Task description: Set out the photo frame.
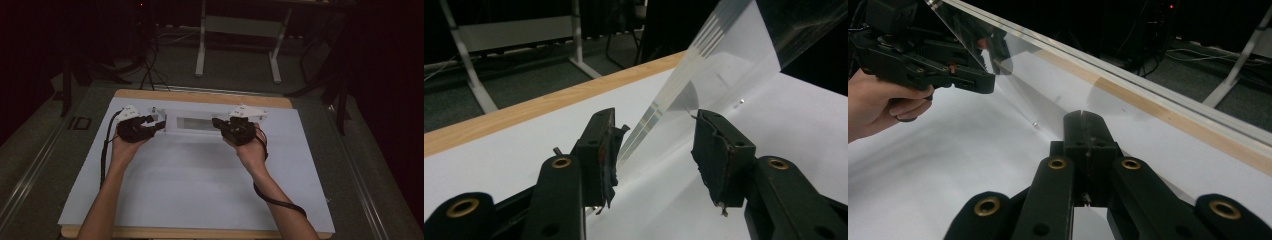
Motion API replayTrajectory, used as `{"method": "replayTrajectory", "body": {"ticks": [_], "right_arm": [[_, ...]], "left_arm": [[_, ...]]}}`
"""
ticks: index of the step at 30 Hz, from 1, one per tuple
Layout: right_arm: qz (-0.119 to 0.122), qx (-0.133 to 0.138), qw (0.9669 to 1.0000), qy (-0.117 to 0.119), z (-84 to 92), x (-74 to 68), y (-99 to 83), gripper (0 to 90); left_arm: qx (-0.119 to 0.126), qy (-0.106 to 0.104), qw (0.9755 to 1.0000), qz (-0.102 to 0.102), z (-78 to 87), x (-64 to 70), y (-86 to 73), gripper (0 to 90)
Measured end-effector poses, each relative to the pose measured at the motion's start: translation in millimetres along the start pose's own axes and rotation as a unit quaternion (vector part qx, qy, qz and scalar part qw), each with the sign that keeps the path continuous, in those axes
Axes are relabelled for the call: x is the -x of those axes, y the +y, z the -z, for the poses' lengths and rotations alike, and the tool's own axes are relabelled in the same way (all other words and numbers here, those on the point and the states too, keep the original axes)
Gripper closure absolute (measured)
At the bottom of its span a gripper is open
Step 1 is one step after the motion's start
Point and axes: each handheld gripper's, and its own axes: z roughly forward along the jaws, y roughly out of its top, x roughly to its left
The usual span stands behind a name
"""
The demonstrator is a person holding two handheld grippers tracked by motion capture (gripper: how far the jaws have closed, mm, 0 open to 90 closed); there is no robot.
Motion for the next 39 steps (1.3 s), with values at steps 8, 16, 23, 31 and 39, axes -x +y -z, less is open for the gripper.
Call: {"method": "replayTrajectory", "body": {"ticks": [8,16,23,31,39], "right_arm": [[-0.005,-0.007,1.0,-0.003,-2.2,5.1,0.6,90.0],[-0.005,-0.015,0.9997,-0.017,-2.9,10.0,-3.1,90.0],[-0.015,-0.023,0.9992,-0.03,-1.7,19.1,-9.7,90.0],[-0.01,-0.025,0.9985,-0.047,-0.3,26.5,-13.7,82.3],[0.008,-0.022,0.9976,-0.065,6.5,32.9,-20.4,65.0]], "left_arm": [[-0.001,0.002,1.0,-0.003,-2.1,-0.6,1.8,51.7],[-0.003,0.004,1.0,-0.004,-5.4,-1.1,3.5,50.9],[0.004,0.01,0.9999,0.0,-7.8,-2.3,3.9,51.1],[0.002,0.018,0.9998,0.0,-10.7,-3.6,6.9,51.7],[0.003,0.024,0.9997,0.001,-13.3,-4.8,8.6,51.6]]}}
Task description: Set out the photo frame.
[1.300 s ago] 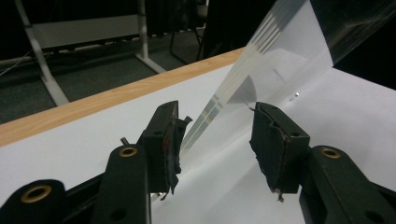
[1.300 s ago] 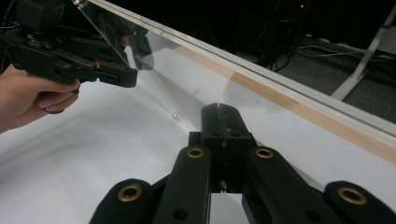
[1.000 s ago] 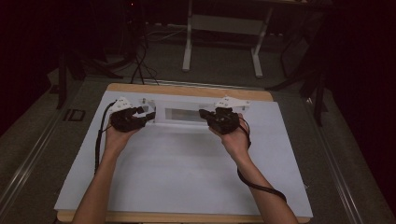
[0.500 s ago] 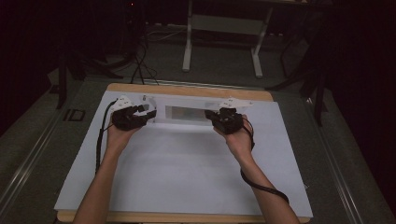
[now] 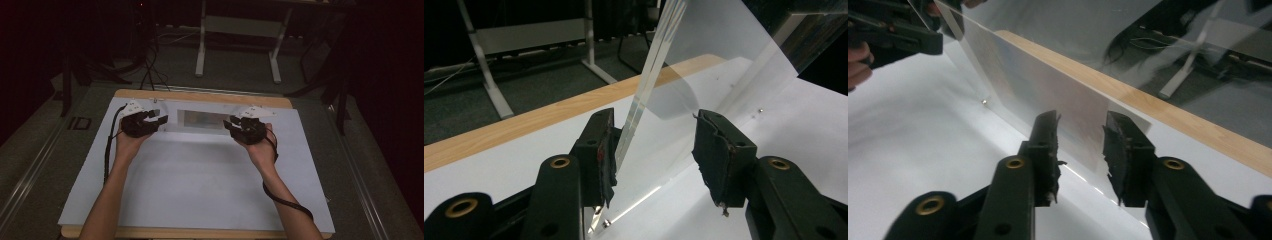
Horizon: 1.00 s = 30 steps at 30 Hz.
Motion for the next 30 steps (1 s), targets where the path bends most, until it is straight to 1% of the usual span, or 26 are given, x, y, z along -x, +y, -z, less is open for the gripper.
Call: {"method": "replayTrajectory", "body": {"ticks": [5,10,13,16,17,19,24,30], "right_arm": [[0.003,0.002,0.9999,-0.017,3.7,6.7,-3.4,62.4],[-0.005,0.003,0.9996,-0.027,7.9,16.6,-7.2,60.7],[0.001,-0.001,0.9992,-0.039,10.3,20.9,-9.8,59.7],[-0.003,0.0,0.9992,-0.041,12.0,24.7,-11.2,59.4],[-0.006,0.0,0.999,-0.043,13.8,28.7,-12.4,59.1],[-0.01,0.0,0.9989,-0.045,15.1,31.6,-13.4,58.5],[-0.013,0.002,0.9986,-0.051,17.3,37.0,-15.6,58.4],[-0.023,0.001,0.9978,-0.061,19.0,44.1,-19.5,58.3]], "left_arm": [[0.001,0.002,1.0,0.004,-1.1,-0.4,0.6,51.5],[0.002,0.003,1.0,0.006,-2.4,-1.3,1.1,51.6],[0.001,0.005,1.0,0.006,-3.1,-1.4,1.9,51.6],[0.001,0.006,1.0,0.006,-3.4,-1.5,2.3,51.6],[0.002,0.008,1.0,0.006,-4.2,-1.6,2.5,51.7],[0.003,0.009,0.9999,0.006,-4.7,-1.8,2.5,51.7],[0.005,0.008,0.9999,0.008,-5.8,-3.0,2.4,51.8],[0.008,0.011,0.9999,0.01,-6.8,-3.3,2.5,52.1]]}}
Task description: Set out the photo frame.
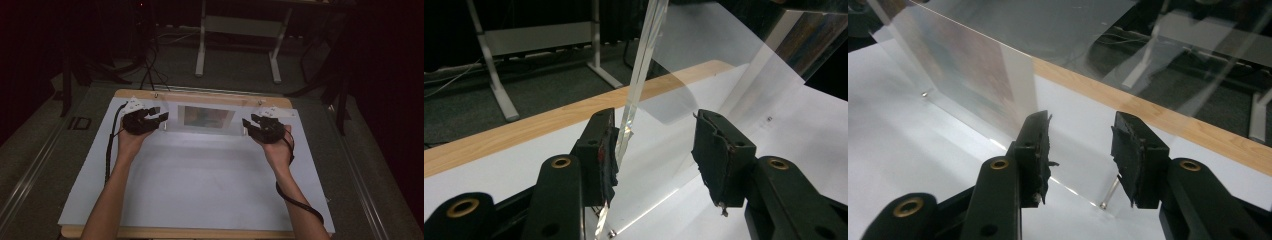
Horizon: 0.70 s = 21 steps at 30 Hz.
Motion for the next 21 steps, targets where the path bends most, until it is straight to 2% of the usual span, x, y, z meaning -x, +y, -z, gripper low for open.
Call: {"method": "replayTrajectory", "body": {"ticks": [17,21], "right_arm": [[-0.019,-0.007,0.9994,-0.028,2.0,18.2,-8.9,57.3],[-0.03,-0.004,0.999,-0.033,1.8,24.8,-10.1,53.9]], "left_arm": [[-0.004,0.004,1.0,0.0,-1.9,-1.0,2.2,52.4],[-0.006,0.0,1.0,-0.001,-1.0,-1.1,1.8,52.4]]}}
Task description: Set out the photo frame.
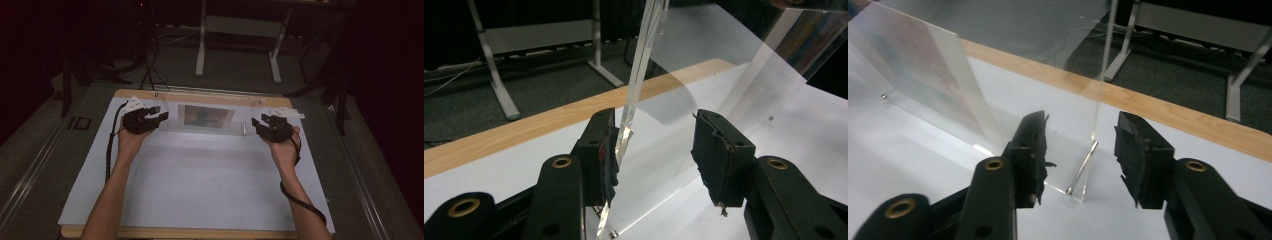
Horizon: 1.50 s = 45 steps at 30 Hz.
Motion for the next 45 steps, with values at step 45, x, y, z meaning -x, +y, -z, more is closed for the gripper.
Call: {"method": "replayTrajectory", "body": {"ticks": [45], "right_arm": [[0.015,0.032,0.9992,0.018,-43.1,-6.8,-8.5,41.3]], "left_arm": [[0.0,0.062,0.9979,-0.017,-4.5,15.3,3.4,52.0]]}}
